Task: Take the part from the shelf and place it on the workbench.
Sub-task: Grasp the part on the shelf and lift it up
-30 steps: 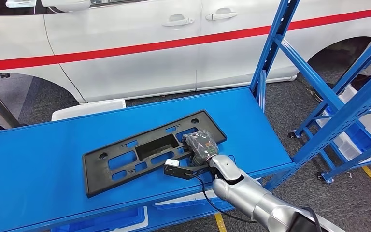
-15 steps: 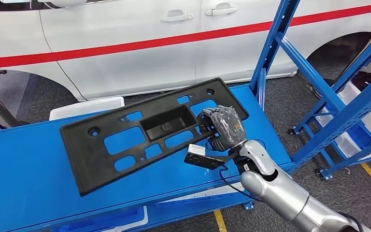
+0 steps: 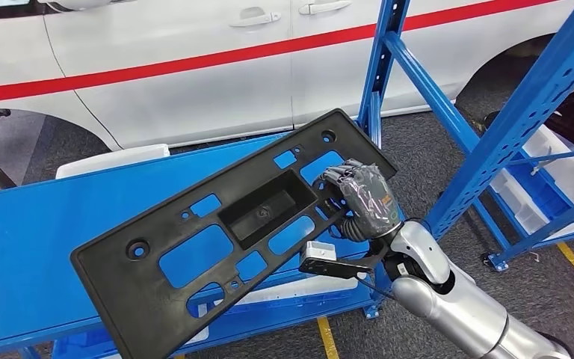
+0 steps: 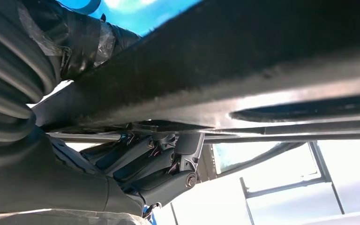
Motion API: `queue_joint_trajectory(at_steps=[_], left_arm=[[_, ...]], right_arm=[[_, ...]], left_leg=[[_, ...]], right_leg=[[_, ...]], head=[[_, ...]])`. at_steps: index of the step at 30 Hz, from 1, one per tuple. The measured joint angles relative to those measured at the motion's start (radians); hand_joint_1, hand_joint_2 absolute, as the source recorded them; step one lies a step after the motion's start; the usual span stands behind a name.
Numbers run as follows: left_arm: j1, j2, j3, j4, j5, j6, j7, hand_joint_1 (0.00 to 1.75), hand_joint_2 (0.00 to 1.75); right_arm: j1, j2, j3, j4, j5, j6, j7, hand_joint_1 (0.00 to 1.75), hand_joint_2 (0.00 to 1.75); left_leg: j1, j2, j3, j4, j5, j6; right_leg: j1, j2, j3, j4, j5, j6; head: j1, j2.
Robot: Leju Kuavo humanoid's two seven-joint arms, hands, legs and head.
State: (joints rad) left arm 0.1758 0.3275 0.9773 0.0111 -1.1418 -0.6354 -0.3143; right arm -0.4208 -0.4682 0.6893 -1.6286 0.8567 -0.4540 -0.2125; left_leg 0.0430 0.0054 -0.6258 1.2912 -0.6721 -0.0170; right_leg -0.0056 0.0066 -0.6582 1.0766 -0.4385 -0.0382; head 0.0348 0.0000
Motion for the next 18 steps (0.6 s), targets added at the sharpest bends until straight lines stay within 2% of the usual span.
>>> queue_joint_trajectory(at_steps=[1, 3, 4, 5, 6, 8, 9, 10, 11, 13, 14, 15, 16, 17, 18], left_arm=[[0.000, 0.000, 0.000, 0.000, 0.000, 0.000, 0.000, 0.00, 1.75], [-0.001, 0.006, 0.000, 0.000, -0.001, -0.003, -0.001, 0.00, 1.75], [-0.002, 0.010, 0.000, 0.000, -0.002, -0.005, -0.002, 0.00, 1.75], [-0.001, 0.014, 0.000, 0.000, -0.002, -0.006, -0.003, 0.00, 1.75], [-0.001, 0.018, 0.000, 0.000, -0.003, -0.008, -0.004, 0.00, 1.75], [0.000, 0.022, 0.000, 0.000, -0.006, -0.011, -0.007, 0.00, 1.75], [-0.001, 0.023, 0.000, 0.000, -0.007, -0.012, -0.008, 0.00, 1.75], [-0.001, 0.023, 0.000, 0.000, -0.008, -0.013, -0.009, 0.00, 1.75], [-0.001, 0.022, 0.000, 0.000, -0.008, -0.014, -0.010, 0.00, 1.75], [-0.001, 0.020, 0.000, 0.000, -0.008, -0.016, -0.010, 0.00, 1.75], [-0.002, 0.019, 0.000, 0.000, -0.008, -0.016, -0.010, 0.00, 1.75], [-0.002, 0.018, 0.000, 0.000, -0.008, -0.017, -0.010, 0.00, 1.75], [-0.002, 0.017, 0.000, 0.000, -0.008, -0.017, -0.010, 0.00, 1.75], [-0.002, 0.016, 0.000, 0.000, -0.008, -0.017, -0.010, 0.00, 1.75], [-0.003, 0.016, 0.000, 0.000, -0.008, -0.017, -0.011, 0.00, 1.75]], right_arm=[[0.001, -0.001, 0.000, -0.001, 0.000, 0.000, -0.002, 1.75, 1.75], [0.002, -0.003, 0.000, -0.008, -0.001, -0.001, -0.010, 1.75, 1.75], [0.003, -0.005, 0.001, -0.012, -0.004, -0.002, -0.014, 1.75, 1.75], [0.003, -0.007, 0.002, -0.018, -0.011, -0.001, -0.019, 1.75, 1.75], [0.004, -0.010, 0.003, -0.024, -0.021, -0.001, -0.023, 1.75, 1.75], [0.008, -0.017, 0.008, -0.041, -0.048, 0.004, -0.034, 1.75, 1.75], [0.011, -0.021, 0.010, -0.052, -0.062, 0.007, -0.041, 1.75, 1.75], [0.012, -0.027, 0.012, -0.064, -0.075, 0.011, -0.048, 1.75, 1.75], [0.013, -0.032, 0.014, -0.075, -0.084, 0.014, -0.053, 1.75, 1.75], [0.016, -0.042, 0.019, -0.094, -0.095, 0.022, -0.059, 1.75, 1.75], [0.017, -0.046, 0.022, -0.101, -0.098, 0.026, -0.059, 1.75, 1.75], [0.018, -0.049, 0.025, -0.106, -0.101, 0.031, -0.059, 1.75, 1.75], [0.018, -0.052, 0.027, -0.110, -0.103, 0.035, -0.060, 1.75, 1.75], [0.018, -0.054, 0.029, -0.113, -0.109, 0.041, -0.061, 1.75, 1.75], [0.017, -0.056, 0.031, -0.116, -0.118, 0.050, -0.064, 1.75, 1.75]], left_leg=[[-0.013, -0.001, 0.024, -0.028, 0.019, 0.018], [-0.042, -0.001, 0.109, -0.157, 0.066, 0.066], [-0.053, 0.000, 0.142, -0.214, 0.085, 0.082], [-0.062, 0.001, 0.161, -0.251, 0.096, 0.093], [-0.066, 0.003, 0.164, -0.267, 0.102, 0.097], [-0.067, 0.004, 0.158, -0.286, 0.129, 0.095], [-0.065, 0.005, 0.155, -0.300, 0.145, 0.093], [-0.062, 0.006, 0.149, -0.313, 0.164, 0.093], [-0.058, 0.007, 0.140, -0.323, 0.182, 0.091], [-0.056, 0.009, 0.113, -0.324, 0.206, 0.088], [-0.055, 0.010, 0.098, -0.321, 0.216, 0.085], [-0.053, 0.011, 0.081, -0.316, 0.226, 0.081], [-0.050, 0.011, 0.063, -0.309, 0.234, 0.076], [-0.047, 0.011, 0.044, -0.299, 0.241, 0.071], [-0.044, 0.011, 0.027, -0.287, 0.246, 0.065]], right_leg=[[0.010, 0.000, -0.007, 0.000, 0.007, -0.004], [0.026, -0.001, -0.017, -0.001, 0.021, -0.010], [0.030, -0.001, -0.019, -0.003, 0.028, -0.011], [0.030, -0.002, -0.021, -0.005, 0.037, -0.010], [0.028, -0.004, -0.022, -0.009, 0.046, -0.006], [0.022, -0.005, -0.024, -0.021, 0.065, 0.005], [0.020, -0.004, -0.027, -0.022, 0.062, 0.012], [0.020, -0.004, -0.033, -0.008, 0.037, 0.018], [0.018, -0.003, -0.042, 0.023, -0.005, 0.025], [0.008, -0.003, -0.065, 0.134, -0.105, 0.040], [0.002, -0.004, -0.071, 0.187, -0.128, 0.047], [-0.004, -0.005, -0.065, 0.220, -0.129, 0.054], [-0.010, -0.005, -0.042, 0.219, -0.109, 0.061], [-0.014, -0.006, -0.003, 0.184, -0.084, 0.066], [-0.017, -0.006, 0.047, 0.122, -0.073, 0.069]], head=[[0.000, 0.000], [0.001, 0.000], [0.001, 0.000], [0.001, 0.000], [0.001, 0.000], [0.000, 0.000], [0.000, 0.000], [0.000, 0.000], [0.001, 0.000], [0.001, 0.000], [0.001, 0.000], [0.000, 0.000], [0.000, 0.000], [0.000, 0.000], [0.000, 0.000]])
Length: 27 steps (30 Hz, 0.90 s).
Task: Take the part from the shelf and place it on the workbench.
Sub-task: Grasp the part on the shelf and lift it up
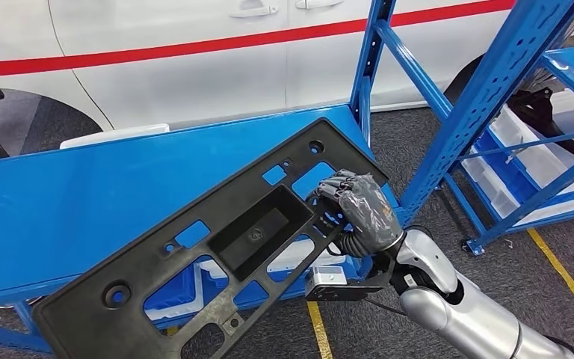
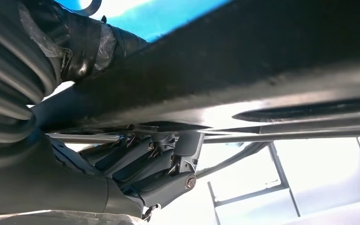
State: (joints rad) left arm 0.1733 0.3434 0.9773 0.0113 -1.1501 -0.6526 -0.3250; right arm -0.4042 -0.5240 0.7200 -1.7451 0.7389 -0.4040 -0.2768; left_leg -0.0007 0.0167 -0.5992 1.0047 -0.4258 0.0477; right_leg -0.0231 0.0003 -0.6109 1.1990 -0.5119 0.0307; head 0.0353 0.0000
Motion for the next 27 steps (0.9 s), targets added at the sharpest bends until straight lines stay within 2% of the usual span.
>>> queue_joint_trajectory(at_steps=[1, 2, 3, 5, 6, 7, 8, 10, 11, 12, 13, 14, 15, 16, 17, 18, 19, 21, 22, 23, 25, 26, 27], left_arm=[[0.000, -0.001, 0.000, 0.000, 0.000, 0.000, 0.000, 0.00, 1.75], [-0.001, -0.001, 0.000, 0.000, -0.001, -0.001, -0.001, 0.00, 1.75], [-0.001, -0.001, 0.000, 0.000, -0.002, -0.001, -0.001, 0.00, 1.75], [-0.001, 0.000, 0.000, 0.000, -0.008, -0.005, -0.007, 0.00, 1.75], [0.000, 0.002, 0.000, 0.000, -0.014, -0.011, -0.014, 0.00, 1.75], [0.001, 0.005, 0.000, 0.000, -0.021, -0.018, -0.022, 0.00, 1.75], [0.002, 0.008, 0.000, 0.000, -0.027, -0.026, -0.030, 0.00, 1.75], [0.001, 0.014, 0.000, 0.000, -0.035, -0.037, -0.039, 0.00, 1.75], [-0.001, 0.016, 0.000, 0.000, -0.036, -0.040, -0.040, 0.00, 1.75], [-0.004, 0.018, 0.000, 0.000, -0.036, -0.041, -0.039, 0.00, 1.75], [-0.007, 0.019, 0.000, 0.000, -0.036, -0.041, -0.038, 0.00, 1.75], [-0.009, 0.019, 0.000, 0.000, -0.037, -0.041, -0.036, 0.00, 1.75], [-0.010, 0.020, 0.000, 0.000, -0.039, -0.040, -0.035, 0.00, 1.75], [-0.012, 0.020, 0.000, 0.000, -0.041, -0.038, -0.034, 0.00, 1.75], [-0.015, 0.021, 0.000, 0.000, -0.043, -0.035, -0.032, 0.00, 1.75], [-0.018, 0.021, 0.000, 0.000, -0.044, -0.033, -0.031, 0.00, 1.75], [-0.021, 0.020, 0.000, 0.000, -0.044, -0.032, -0.028, 0.00, 1.75], [-0.024, 0.019, 0.000, 0.000, -0.044, -0.031, -0.024, 0.00, 1.75], [-0.026, 0.018, 0.000, 0.000, -0.045, -0.031, -0.023, 0.00, 1.75], [-0.027, 0.018, 0.000, 0.000, -0.045, -0.031, -0.022, 0.00, 1.75], [-0.028, 0.018, 0.000, 0.000, -0.045, -0.031, -0.022, 0.00, 1.75], [-0.028, 0.017, 0.000, 0.000, -0.045, -0.031, -0.022, 0.00, 1.75], [-0.028, 0.016, 0.000, 0.000, -0.045, -0.031, -0.022, 0.00, 1.75]], right_arm=[[-0.001, -0.002, 0.001, -0.004, -0.014, 0.012, -0.006, 1.75, 1.75], [-0.002, -0.004, 0.002, -0.010, -0.032, 0.027, -0.013, 1.75, 1.75], [-0.006, -0.007, 0.003, -0.016, -0.058, 0.050, -0.025, 1.75, 1.75], [-0.013, -0.018, 0.009, -0.033, -0.144, 0.133, -0.064, 1.75, 1.75], [-0.016, -0.026, 0.015, -0.044, -0.203, 0.192, -0.094, 1.75, 1.75], [-0.018, -0.035, 0.021, -0.059, -0.262, 0.254, -0.126, 1.75, 1.75], [-0.017, -0.043, 0.029, -0.077, -0.313, 0.311, -0.157, 1.75, 1.75], [-0.016, -0.052, 0.049, -0.119, -0.382, 0.401, -0.217, 1.75, 1.75], [-0.015, -0.054, 0.062, -0.140, -0.401, 0.429, -0.235, 1.75, 1.75], [-0.015, -0.056, 0.073, -0.158, -0.414, 0.448, -0.246, 1.75, 1.75], [-0.015, -0.057, 0.082, -0.171, -0.424, 0.456, -0.244, 1.75, 1.75], [-0.018, -0.058, 0.086, -0.178, -0.432, 0.461, -0.237, 1.75, 1.75], [-0.022, -0.059, 0.087, -0.182, -0.440, 0.465, -0.230, 1.75, 1.75], [-0.026, -0.060, 0.087, -0.184, -0.447, 0.469, -0.223, 1.75, 1.75], [-0.030, -0.061, 0.086, -0.185, -0.452, 0.473, -0.217, 1.75, 1.75], [-0.033, -0.061, 0.086, -0.184, -0.454, 0.476, -0.212, 1.75, 1.75], [-0.037, -0.062, 0.085, -0.182, -0.455, 0.477, -0.209, 1.75, 1.75], [-0.044, -0.062, 0.084, -0.178, -0.457, 0.477, -0.206, 1.75, 1.75], [-0.046, -0.062, 0.084, -0.177, -0.457, 0.477, -0.206, 1.75, 1.75], [-0.046, -0.062, 0.083, -0.175, -0.457, 0.477, -0.206, 1.75, 1.75], [-0.047, -0.062, 0.083, -0.172, -0.458, 0.478, -0.205, 1.75, 1.75], [-0.047, -0.062, 0.083, -0.171, -0.458, 0.478, -0.205, 1.75, 1.75], [-0.047, -0.062, 0.083, -0.169, -0.458, 0.478, -0.205, 1.75, 1.75]], left_leg=[[0.002, 0.000, -0.016, 0.012, 0.004, -0.006], [0.003, -0.001, -0.025, 0.021, 0.008, -0.013], [0.003, -0.001, -0.031, 0.026, 0.014, -0.020], [0.005, -0.003, -0.035, 0.027, 0.027, -0.035], [0.007, -0.005, -0.040, 0.030, 0.022, -0.042], [0.010, -0.007, -0.048, 0.044, 0.001, -0.048], [0.012, -0.008, -0.059, 0.074, -0.038, -0.053], [0.015, -0.009, -0.083, 0.178, -0.140, -0.062], [0.016, -0.009, -0.089, 0.234, -0.171, -0.066], [0.018, -0.009, -0.086, 0.271, -0.180, -0.069], [0.020, -0.009, -0.068, 0.279, -0.167, -0.071], [0.023, -0.009, -0.034, 0.254, -0.141, -0.074], [0.026, -0.010, 0.015, 0.197, -0.117, -0.076], [0.028, -0.013, 0.071, 0.122, -0.111, -0.079], [0.028, -0.017, 0.114, 0.061, -0.112, -0.077], [0.026, -0.020, 0.140, 0.017, -0.121, -0.072], [0.023, -0.024, 0.148, -0.002, -0.128, -0.065], [0.021, -0.022, 0.132, -0.004, -0.114, -0.046], [0.021, -0.019, 0.122, -0.003, -0.103, -0.036], [0.020, -0.016, 0.109, -0.004, -0.091, -0.026], [0.016, -0.010, 0.079, -0.003, -0.066, -0.013], [0.013, -0.009, 0.064, -0.002, -0.053, -0.009], [0.008, -0.008, 0.048, 0.000, -0.041, -0.006]], right_leg=[[0.001, 0.000, 0.048, -0.067, -0.003, -0.001], [0.003, 0.000, 0.080, -0.117, -0.012, -0.007], [0.007, 0.001, 0.095, -0.147, -0.024, -0.016], [0.010, 0.000, 0.090, -0.157, -0.016, -0.037], [0.009, -0.003, 0.084, -0.161, -0.006, -0.047], [0.008, -0.006, 0.076, -0.166, 0.005, -0.057], [0.007, -0.008, 0.065, -0.169, 0.018, -0.065], [0.008, -0.010, 0.039, -0.170, 0.040, -0.071], [0.008, -0.010, 0.024, -0.169, 0.051, -0.071], [0.008, -0.011, 0.009, -0.168, 0.062, -0.069], [0.006, -0.011, -0.006, -0.166, 0.073, -0.066], [0.004, -0.011, -0.020, -0.163, 0.083, -0.062], [0.002, -0.010, -0.033, -0.158, 0.093, -0.056], [0.002, -0.009, -0.044, -0.153, 0.101, -0.050], [0.002, -0.009, -0.051, -0.150, 0.109, -0.043], [0.002, -0.008, -0.054, -0.148, 0.117, -0.035], [0.003, -0.008, -0.055, -0.150, 0.126, -0.028], [0.002, -0.006, -0.057, -0.155, 0.140, -0.014], [0.001, -0.005, -0.064, -0.148, 0.126, -0.010], [0.000, -0.005, -0.076, -0.124, 0.091, -0.007], [0.001, -0.004, -0.110, -0.018, -0.015, -0.006], [0.002, -0.004, -0.124, 0.048, -0.056, -0.006], [0.005, -0.003, -0.129, 0.101, -0.073, -0.007]], head=[[0.000, 0.000], [0.000, 0.000], [0.000, 0.000], [0.000, 0.000], [0.000, 0.000], [0.000, 0.000], [0.000, 0.000], [0.001, 0.000], [0.002, 0.000], [0.003, 0.000], [0.005, 0.000], [0.005, 0.000], [0.005, 0.000], [0.005, 0.000], [0.005, 0.000], [0.006, 0.000], [0.006, 0.000], [0.006, 0.000], [0.006, 0.000], [0.006, 0.000], [0.006, 0.000], [0.006, 0.000], [0.006, 0.000]])
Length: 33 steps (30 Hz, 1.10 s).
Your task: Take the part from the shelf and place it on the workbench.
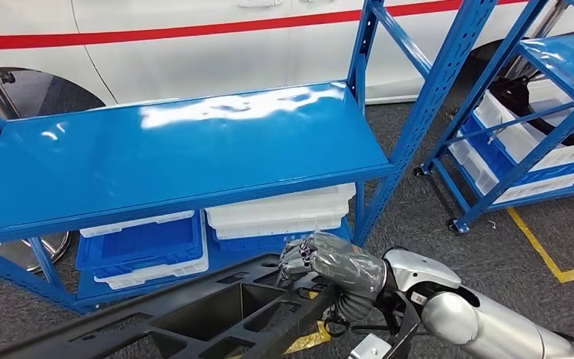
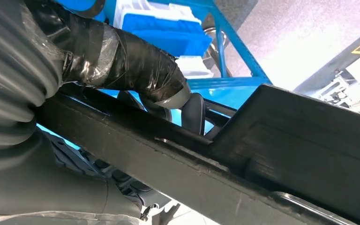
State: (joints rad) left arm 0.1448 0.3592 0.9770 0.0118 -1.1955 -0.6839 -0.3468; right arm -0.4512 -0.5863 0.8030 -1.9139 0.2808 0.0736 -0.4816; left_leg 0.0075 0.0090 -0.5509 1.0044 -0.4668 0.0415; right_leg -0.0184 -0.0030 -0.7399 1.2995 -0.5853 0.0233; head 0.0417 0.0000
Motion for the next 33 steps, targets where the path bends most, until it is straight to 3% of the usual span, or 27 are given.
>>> queue_joint_trajectory(at_steps=[1, 2, 4, 6, 7, 9, 10, 11, 13, 14, 15, 16, 17, 19, 21, 23, 25, 26, 27, 29, 30, 31, 32, 33], left_arm=[[0.000, -0.001, 0.000, 0.000, 0.000, 0.000, 0.000, 0.00, 1.75], [-0.001, -0.001, 0.000, 0.000, 0.000, 0.000, 0.000, 0.00, 1.75], [-0.003, -0.003, 0.000, 0.000, 0.000, 0.001, 0.003, 0.00, 1.75], [-0.004, -0.008, 0.000, 0.000, 0.000, 0.004, 0.008, 0.00, 1.75], [-0.005, -0.011, 0.000, 0.000, 0.000, 0.006, 0.010, 0.00, 1.75], [-0.006, -0.016, 0.000, 0.000, -0.003, 0.010, 0.013, 0.00, 1.75], [-0.007, -0.018, 0.000, 0.000, -0.005, 0.012, 0.014, 0.00, 1.75], [-0.008, -0.019, 0.000, 0.000, -0.006, 0.013, 0.014, 0.00, 1.75], [-0.010, -0.020, 0.000, 0.000, -0.007, 0.017, 0.017, 0.00, 1.75], [-0.011, -0.020, 0.000, 0.000, -0.008, 0.018, 0.018, 0.00, 1.75], [-0.014, -0.020, 0.000, 0.000, -0.008, 0.019, 0.020, 0.00, 1.75], [-0.016, -0.021, 0.000, 0.000, -0.008, 0.019, 0.021, 0.00, 1.75], [-0.019, -0.021, 0.000, 0.000, -0.009, 0.021, 0.024, 0.00, 1.75], [-0.027, -0.023, 0.000, 0.000, -0.009, 0.026, 0.033, 0.00, 1.75], [-0.035, -0.025, 0.000, 0.000, -0.010, 0.031, 0.044, 0.00, 1.75], [-0.043, -0.028, 0.000, 0.000, -0.012, 0.034, 0.050, 0.00, 1.75], [-0.051, -0.031, 0.000, 0.001, -0.017, 0.034, 0.055, 0.00, 1.75], [-0.055, -0.032, 0.000, 0.001, -0.019, 0.034, 0.056, 0.00, 1.75], [-0.057, -0.033, 0.000, 0.001, -0.022, 0.034, 0.058, 0.00, 1.75], [-0.060, -0.034, 0.000, 0.001, -0.027, 0.034, 0.058, 0.00, 1.75], [-0.061, -0.034, 0.000, 0.001, -0.031, 0.034, 0.059, 0.00, 1.75], [-0.064, -0.035, 0.000, 0.001, -0.034, 0.036, 0.061, 0.00, 1.75], [-0.068, -0.036, 0.000, 0.001, -0.036, 0.039, 0.066, 0.00, 1.75], [-0.073, -0.038, 0.000, 0.001, -0.038, 0.043, 0.072, 0.00, 1.75]], right_arm=[[0.000, 0.000, 0.000, 0.001, 0.000, 0.000, 0.002, 1.75, 1.75], [0.000, 0.000, 0.000, 0.003, 0.000, 0.000, 0.005, 1.75, 1.75], [-0.004, 0.000, -0.002, 0.006, 0.003, 0.000, 0.021, 1.75, 1.75], [-0.014, 0.000, -0.010, 0.015, 0.006, -0.001, 0.037, 1.75, 1.75], [-0.021, 0.000, -0.017, 0.022, 0.006, -0.001, 0.042, 1.75, 1.75], [-0.032, 0.001, -0.031, 0.040, 0.006, 0.002, 0.047, 1.75, 1.75], [-0.036, 0.003, -0.036, 0.051, 0.007, 0.005, 0.049, 1.75, 1.75], [-0.038, 0.006, -0.039, 0.060, 0.009, 0.009, 0.051, 1.75, 1.75], [-0.040, 0.013, -0.041, 0.078, 0.015, 0.017, 0.057, 1.75, 1.75], [-0.041, 0.015, -0.042, 0.086, 0.019, 0.019, 0.062, 1.75, 1.75], [-0.042, 0.018, -0.042, 0.095, 0.023, 0.020, 0.069, 1.75, 1.75], [-0.044, 0.020, -0.043, 0.106, 0.027, 0.022, 0.077, 1.75, 1.75], [-0.048, 0.022, -0.044, 0.117, 0.029, 0.023, 0.085, 1.75, 1.75], [-0.062, 0.028, -0.049, 0.146, 0.031, 0.028, 0.102, 1.75, 1.75], [-0.085, 0.037, -0.060, 0.182, 0.034, 0.031, 0.119, 1.75, 1.75], [-0.111, 0.044, -0.075, 0.226, 0.037, 0.032, 0.130, 1.75, 1.75], [-0.132, 0.049, -0.089, 0.273, 0.037, 0.035, 0.132, 1.75, 1.75], [-0.142, 0.050, -0.096, 0.296, 0.036, 0.038, 0.132, 1.75, 1.75], [-0.151, 0.052, -0.102, 0.317, 0.035, 0.041, 0.133, 1.75, 1.75], [-0.164, 0.056, -0.112, 0.352, 0.033, 0.048, 0.131, 1.75, 1.75], [-0.168, 0.060, -0.115, 0.367, 0.032, 0.051, 0.130, 1.75, 1.75], [-0.172, 0.064, -0.116, 0.381, 0.032, 0.054, 0.129, 1.75, 1.75], [-0.176, 0.069, -0.116, 0.395, 0.032, 0.057, 0.128, 1.75, 1.75], [-0.182, 0.075, -0.116, 0.409, 0.032, 0.060, 0.129, 1.75, 1.75]], left_leg=[[-0.005, 0.001, -0.016, 0.002, 0.011, 0.002], [-0.010, 0.001, -0.033, 0.005, 0.022, 0.003], [-0.019, 0.004, -0.060, 0.009, 0.042, 0.005], [-0.024, 0.011, -0.071, 0.011, 0.058, 0.003], [-0.023, 0.015, -0.072, 0.010, 0.065, -0.001], [-0.019, 0.023, -0.073, 0.005, 0.078, -0.014], [-0.017, 0.021, -0.077, 0.009, 0.070, -0.021], [-0.015, 0.015, -0.083, 0.024, 0.044, -0.029], [-0.010, 0.001, -0.103, 0.103, -0.055, -0.046], [-0.005, -0.001, -0.112, 0.161, -0.102, -0.054], [-0.001, -0.002, -0.116, 0.214, -0.127, -0.060], [0.004, -0.002, -0.111, 0.248, -0.127, -0.066], [0.008, -0.003, -0.092, 0.252, -0.105, -0.072], [0.018, -0.023, -0.009, 0.163, -0.057, -0.080], [0.020, -0.068, 0.078, 0.035, -0.068, -0.076], [0.016, -0.085, 0.102, -0.011, -0.086, -0.059], [0.016, -0.061, 0.085, -0.007, -0.069, -0.038], [0.017, -0.047, 0.074, -0.008, -0.057, -0.026], [0.017, -0.033, 0.060, -0.009, -0.043, -0.016], [0.012, -0.005, 0.030, -0.008, -0.018, -0.005], [0.011, 0.008, 0.014, -0.007, -0.005, -0.005], [0.009, 0.022, -0.002, -0.006, 0.007, -0.005], [0.008, 0.035, -0.020, -0.004, 0.019, -0.007], [0.007, 0.046, -0.036, -0.001, 0.029, -0.009]], right_leg=[[0.003, 0.000, 0.009, 0.025, 0.006, -0.004], [0.007, 0.000, 0.036, 0.015, 0.028, -0.012], [0.023, -0.009, 0.141, -0.105, 0.062, -0.040], [0.038, -0.034, 0.233, -0.240, 0.054, -0.064], [0.044, -0.043, 0.252, -0.277, 0.046, -0.071], [0.045, -0.037, 0.249, -0.298, 0.065, -0.079], [0.043, -0.032, 0.243, -0.308, 0.080, -0.084], [0.040, -0.026, 0.235, -0.316, 0.097, -0.089], [0.035, -0.014, 0.208, -0.324, 0.129, -0.092], [0.033, -0.006, 0.191, -0.323, 0.144, -0.091], [0.030, 0.003, 0.172, -0.321, 0.158, -0.087], [0.027, 0.011, 0.152, -0.317, 0.173, -0.083], [0.023, 0.021, 0.130, -0.311, 0.186, -0.077], [0.014, 0.038, 0.085, -0.292, 0.210, -0.063], [0.009, 0.055, 0.053, -0.273, 0.229, -0.046], [0.010, 0.074, 0.041, -0.271, 0.251, -0.030], [0.008, 0.080, 0.031, -0.274, 0.263, -0.018], [0.007, 0.067, 0.021, -0.260, 0.242, -0.015], [0.005, 0.047, 0.007, -0.227, 0.201, -0.012], [0.001, 0.014, -0.026, -0.102, 0.089, -0.006], [-0.001, 0.009, -0.036, -0.036, 0.056, -0.001], [-0.003, 0.007, -0.036, 0.013, 0.049, 0.002], [-0.004, 0.006, -0.020, 0.029, 0.063, 0.004], [-0.004, 0.002, 0.014, 0.008, 0.087, 0.004]], head=[[0.000, 0.000], [0.000, 0.000], [-0.001, 0.000], [-0.001, 0.000], [-0.001, 0.000], [0.000, 0.000], [0.000, 0.000], [0.000, 0.000], [-0.001, 0.000], [-0.001, 0.000], [-0.001, 0.000], [-0.001, 0.000], [-0.001, 0.000], [-0.002, 0.000], [-0.001, 0.000], [0.000, 0.000], [0.001, 0.000], [0.001, 0.000], [0.001, 0.000], [0.001, 0.000], [0.001, 0.000], [0.001, 0.000], [0.001, 0.000], [0.001, 0.000]])
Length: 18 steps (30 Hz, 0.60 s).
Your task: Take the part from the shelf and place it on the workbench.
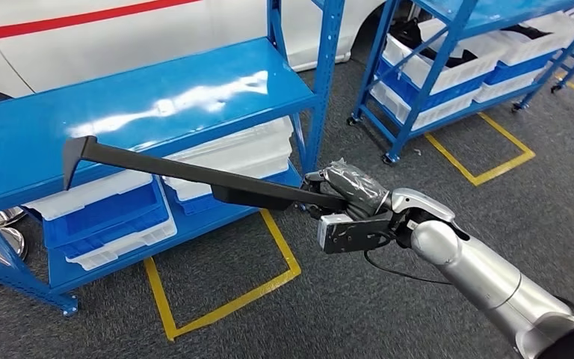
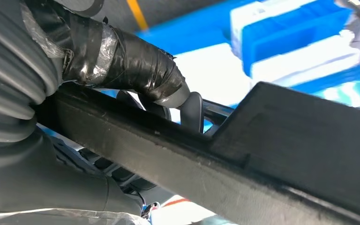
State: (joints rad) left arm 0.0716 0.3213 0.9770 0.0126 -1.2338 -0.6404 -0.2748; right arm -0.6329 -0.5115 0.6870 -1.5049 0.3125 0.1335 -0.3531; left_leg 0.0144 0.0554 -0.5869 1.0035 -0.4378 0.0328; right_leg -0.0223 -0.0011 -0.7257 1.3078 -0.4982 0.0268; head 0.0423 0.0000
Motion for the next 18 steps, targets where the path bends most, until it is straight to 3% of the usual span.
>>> queue_joint_trajectory(at_steps=[1, 3, 4, 5, 7, 8, 9, 11, 12, 13, 14, 15, 16, 18], left_arm=[[-0.006, -0.002, 0.000, 0.000, 0.000, 0.005, 0.006, 0.00, 1.75], [-0.015, -0.007, 0.000, 0.000, -0.001, 0.011, 0.014, 0.00, 1.75], [-0.019, -0.009, 0.000, 0.000, -0.002, 0.012, 0.016, 0.00, 1.75], [-0.021, -0.011, 0.000, 0.000, -0.004, 0.011, 0.015, 0.00, 1.75], [-0.026, -0.014, 0.000, 0.000, -0.013, 0.009, 0.012, 0.00, 1.75], [-0.027, -0.014, 0.000, 0.000, -0.018, 0.008, 0.009, 0.00, 1.75], [-0.026, -0.015, 0.000, 0.000, -0.021, 0.007, 0.008, 0.00, 1.75], [-0.025, -0.015, 0.000, 0.000, -0.030, 0.009, 0.008, 0.00, 1.75], [-0.025, -0.015, 0.000, 0.000, -0.035, 0.010, 0.008, 0.00, 1.75], [-0.027, -0.015, 0.000, 0.000, -0.040, 0.010, 0.009, 0.00, 1.75], [-0.030, -0.016, 0.000, 0.000, -0.045, 0.009, 0.008, 0.00, 1.75], [-0.033, -0.016, 0.000, 0.000, -0.051, 0.008, 0.007, 0.00, 1.75], [-0.036, -0.016, 0.000, 0.000, -0.056, 0.008, 0.007, 0.00, 1.75], [-0.040, -0.016, 0.000, 0.000, -0.065, 0.008, 0.006, 0.00, 1.75]], right_arm=[[-0.007, 0.006, 0.000, 0.012, 0.000, 0.002, 0.000, 1.75, 1.75], [-0.028, 0.019, -0.001, 0.028, 0.000, 0.006, 0.001, 1.75, 1.75], [-0.038, 0.025, -0.002, 0.034, 0.000, 0.007, 0.000, 1.75, 1.75], [-0.046, 0.029, -0.003, 0.040, 0.000, 0.008, 0.000, 1.75, 1.75], [-0.052, 0.034, -0.004, 0.051, 0.000, 0.011, -0.002, 1.75, 1.75], [-0.055, 0.036, -0.003, 0.056, 0.000, 0.013, -0.003, 1.75, 1.75], [-0.058, 0.039, -0.002, 0.061, 0.000, 0.015, -0.004, 1.75, 1.75], [-0.063, 0.050, 0.001, 0.072, 0.000, 0.018, -0.006, 1.75, 1.75], [-0.064, 0.056, 0.003, 0.078, 0.000, 0.020, -0.006, 1.75, 1.75], [-0.066, 0.062, 0.006, 0.083, 0.000, 0.021, -0.006, 1.75, 1.75], [-0.067, 0.067, 0.009, 0.088, 0.000, 0.023, -0.006, 1.75, 1.75], [-0.069, 0.070, 0.012, 0.093, 0.001, 0.025, -0.007, 1.75, 1.75], [-0.071, 0.073, 0.014, 0.096, 0.001, 0.026, -0.007, 1.75, 1.75], [-0.082, 0.080, 0.018, 0.103, 0.002, 0.028, -0.007, 1.75, 1.75]], left_leg=[[-0.001, 0.010, -0.014, 0.004, 0.009, -0.003], [-0.005, 0.030, -0.034, 0.011, 0.023, -0.011], [-0.005, 0.040, -0.038, 0.012, 0.031, -0.017], [-0.005, 0.050, -0.040, 0.010, 0.039, -0.024], [-0.001, 0.058, -0.042, 0.008, 0.050, -0.037], [0.002, 0.043, -0.048, 0.016, 0.037, -0.043], [0.004, 0.017, -0.058, 0.042, 0.005, -0.048], [0.006, -0.036, -0.090, 0.147, -0.095, -0.054], [0.006, -0.046, -0.104, 0.211, -0.136, -0.056], [0.006, -0.050, -0.108, 0.258, -0.155, -0.057], [0.006, -0.051, -0.098, 0.277, -0.151, -0.057], [0.006, -0.053, -0.073, 0.261, -0.130, -0.055], [0.006, -0.060, -0.032, 0.214, -0.104, -0.052], [0.007, -0.106, 0.063, 0.077, -0.089, -0.045]], right_leg=[[0.001, -0.011, 0.052, -0.053, 0.018, -0.002], [0.009, -0.045, 0.164, -0.197, 0.004, -0.013], [0.016, -0.057, 0.196, -0.249, -0.009, -0.021], [0.022, -0.059, 0.208, -0.278, -0.018, -0.029], [0.025, -0.045, 0.196, -0.294, -0.001, -0.048], [0.024, -0.037, 0.188, -0.298, 0.012, -0.057], [0.021, -0.030, 0.177, -0.303, 0.026, -0.067], [0.020, -0.011, 0.148, -0.304, 0.053, -0.078], [0.022, 0.000, 0.130, -0.303, 0.066, -0.080], [0.023, 0.011, 0.113, -0.301, 0.079, -0.080], [0.024, 0.024, 0.095, -0.298, 0.092, -0.079], [0.024, 0.035, 0.077, -0.295, 0.104, -0.077], [0.024, 0.047, 0.060, -0.291, 0.116, -0.074], [0.023, 0.069, 0.031, -0.282, 0.137, -0.066]], head=[[0.000, 0.000], [-0.001, 0.000], [0.000, 0.000], [-0.001, 0.000], [0.000, 0.000], [0.000, 0.000], [0.000, 0.000], [0.000, 0.000], [-0.001, 0.000], [-0.001, 0.000], [-0.001, 0.000], [-0.001, 0.000], [-0.001, 0.000], [-0.001, 0.000]])
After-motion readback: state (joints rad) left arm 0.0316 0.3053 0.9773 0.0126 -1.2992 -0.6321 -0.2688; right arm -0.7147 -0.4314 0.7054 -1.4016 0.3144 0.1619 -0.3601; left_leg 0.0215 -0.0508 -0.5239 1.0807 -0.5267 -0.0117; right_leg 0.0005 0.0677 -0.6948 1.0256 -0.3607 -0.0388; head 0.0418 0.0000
